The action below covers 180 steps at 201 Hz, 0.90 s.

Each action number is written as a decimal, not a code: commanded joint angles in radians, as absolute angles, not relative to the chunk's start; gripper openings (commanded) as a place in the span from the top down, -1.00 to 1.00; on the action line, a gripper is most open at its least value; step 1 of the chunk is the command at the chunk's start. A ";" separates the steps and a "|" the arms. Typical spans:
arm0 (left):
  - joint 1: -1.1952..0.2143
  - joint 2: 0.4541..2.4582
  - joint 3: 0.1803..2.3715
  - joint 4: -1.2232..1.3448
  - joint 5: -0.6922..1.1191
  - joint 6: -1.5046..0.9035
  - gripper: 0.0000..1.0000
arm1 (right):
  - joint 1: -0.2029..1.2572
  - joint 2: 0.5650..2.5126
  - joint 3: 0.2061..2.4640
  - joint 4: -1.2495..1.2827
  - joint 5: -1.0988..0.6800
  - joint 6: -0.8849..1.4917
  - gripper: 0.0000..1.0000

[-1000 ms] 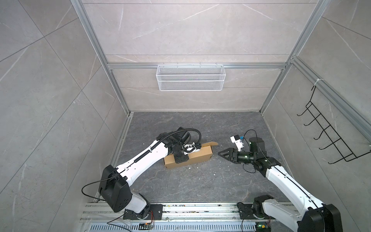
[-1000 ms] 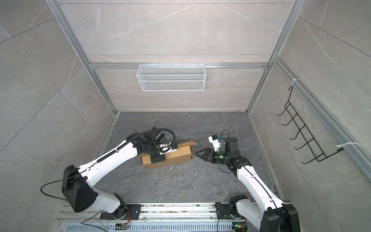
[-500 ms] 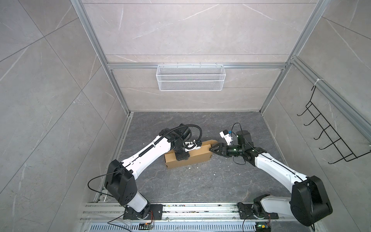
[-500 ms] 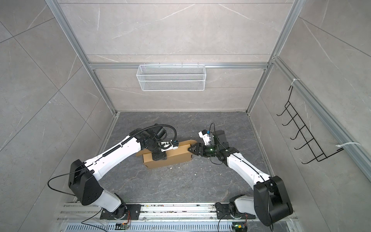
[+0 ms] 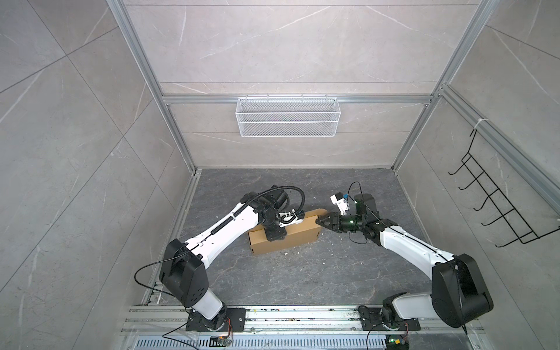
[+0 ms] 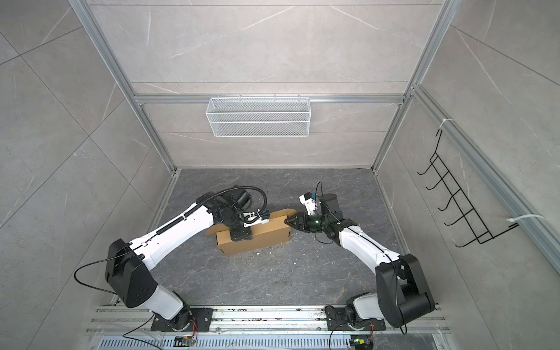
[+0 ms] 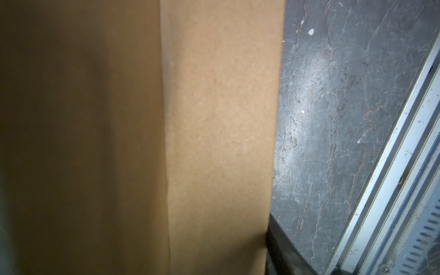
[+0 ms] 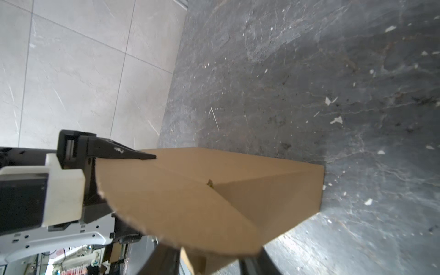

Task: Assemble paper box
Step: Turn over the paper box at the center of the table.

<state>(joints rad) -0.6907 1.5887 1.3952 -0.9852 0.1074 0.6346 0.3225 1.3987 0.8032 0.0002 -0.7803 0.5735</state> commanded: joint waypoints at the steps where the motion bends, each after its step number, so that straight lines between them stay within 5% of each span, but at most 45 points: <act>1: -0.700 1.640 1.372 -0.976 0.181 0.647 0.36 | 0.336 1.437 0.778 0.021 -0.775 0.590 0.29; 55: -0.700 1.647 1.372 -0.966 0.181 0.647 0.38 | 0.334 1.454 0.805 -0.044 -0.777 0.554 0.39; 81: -0.699 1.652 1.370 -0.963 0.180 0.646 0.38 | 0.334 1.449 0.812 -0.013 -0.815 0.588 0.08; 115: -0.699 1.654 1.374 -0.966 0.175 0.648 0.39 | 0.334 1.436 0.858 0.010 -0.823 0.651 -0.03; 180: -0.699 1.647 1.368 -0.962 0.173 0.651 0.38 | 0.334 1.456 0.800 0.062 -0.774 0.704 0.11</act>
